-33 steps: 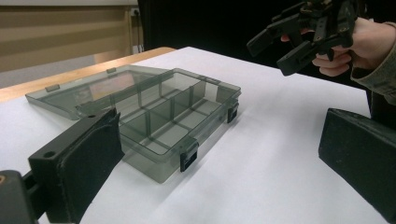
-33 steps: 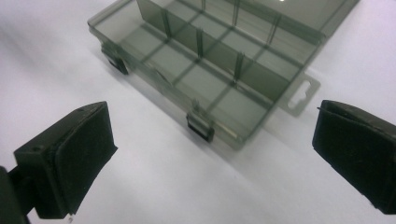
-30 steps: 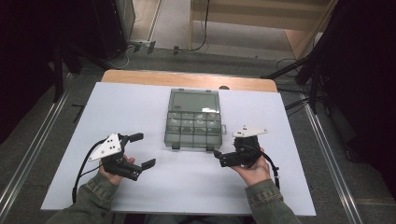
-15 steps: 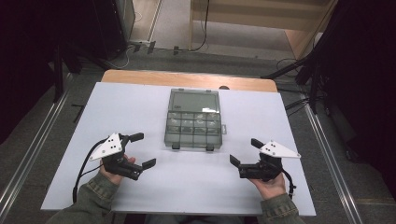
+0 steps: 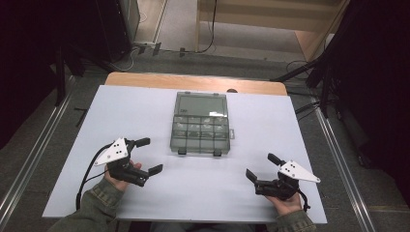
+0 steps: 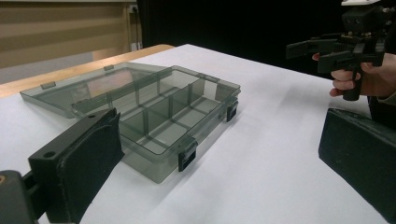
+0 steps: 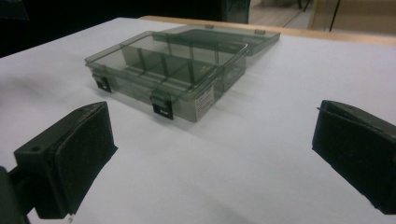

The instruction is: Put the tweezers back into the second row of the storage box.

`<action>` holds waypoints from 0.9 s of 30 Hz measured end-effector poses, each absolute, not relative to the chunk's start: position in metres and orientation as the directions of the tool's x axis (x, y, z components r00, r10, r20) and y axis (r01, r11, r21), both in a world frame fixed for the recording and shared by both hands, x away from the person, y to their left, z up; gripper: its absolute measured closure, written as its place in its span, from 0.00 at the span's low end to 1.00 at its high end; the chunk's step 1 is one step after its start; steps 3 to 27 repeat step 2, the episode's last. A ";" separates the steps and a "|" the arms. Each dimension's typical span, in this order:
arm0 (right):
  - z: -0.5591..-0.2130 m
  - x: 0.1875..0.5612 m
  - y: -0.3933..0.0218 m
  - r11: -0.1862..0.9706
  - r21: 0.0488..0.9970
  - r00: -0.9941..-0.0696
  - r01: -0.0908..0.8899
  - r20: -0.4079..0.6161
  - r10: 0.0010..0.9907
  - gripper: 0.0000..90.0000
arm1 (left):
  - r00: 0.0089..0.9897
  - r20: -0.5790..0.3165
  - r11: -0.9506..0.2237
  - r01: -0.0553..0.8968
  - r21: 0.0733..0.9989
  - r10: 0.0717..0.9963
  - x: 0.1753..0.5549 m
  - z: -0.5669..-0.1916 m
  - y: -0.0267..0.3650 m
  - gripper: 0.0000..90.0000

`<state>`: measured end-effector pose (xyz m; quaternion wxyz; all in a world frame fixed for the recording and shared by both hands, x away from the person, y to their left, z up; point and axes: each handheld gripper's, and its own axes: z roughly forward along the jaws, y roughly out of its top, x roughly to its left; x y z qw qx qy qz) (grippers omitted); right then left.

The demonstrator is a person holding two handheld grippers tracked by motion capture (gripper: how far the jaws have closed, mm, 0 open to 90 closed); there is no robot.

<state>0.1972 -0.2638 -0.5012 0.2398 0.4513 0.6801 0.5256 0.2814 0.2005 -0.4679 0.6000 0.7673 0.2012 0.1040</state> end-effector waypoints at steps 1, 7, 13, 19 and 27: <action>-0.501 0.197 -0.264 0.033 0.934 -0.476 0.355 0.150 0.867 0.00 | 0.898 -0.079 -0.200 0.181 0.963 0.433 0.281 -0.468 0.201 0.00; -0.501 0.197 -0.264 0.026 0.936 -0.474 0.351 0.154 0.867 0.00 | 0.898 -0.079 -0.198 0.181 0.963 0.432 0.281 -0.467 0.201 0.00; -0.501 0.197 -0.264 0.026 0.936 -0.474 0.351 0.154 0.867 0.00 | 0.898 -0.079 -0.198 0.181 0.963 0.432 0.281 -0.467 0.201 0.00; -0.501 0.197 -0.264 0.026 0.936 -0.474 0.351 0.154 0.867 0.00 | 0.898 -0.079 -0.198 0.181 0.963 0.432 0.281 -0.467 0.201 0.00; -0.501 0.197 -0.264 0.026 0.936 -0.474 0.351 0.154 0.867 0.00 | 0.898 -0.079 -0.198 0.181 0.963 0.432 0.281 -0.467 0.201 0.00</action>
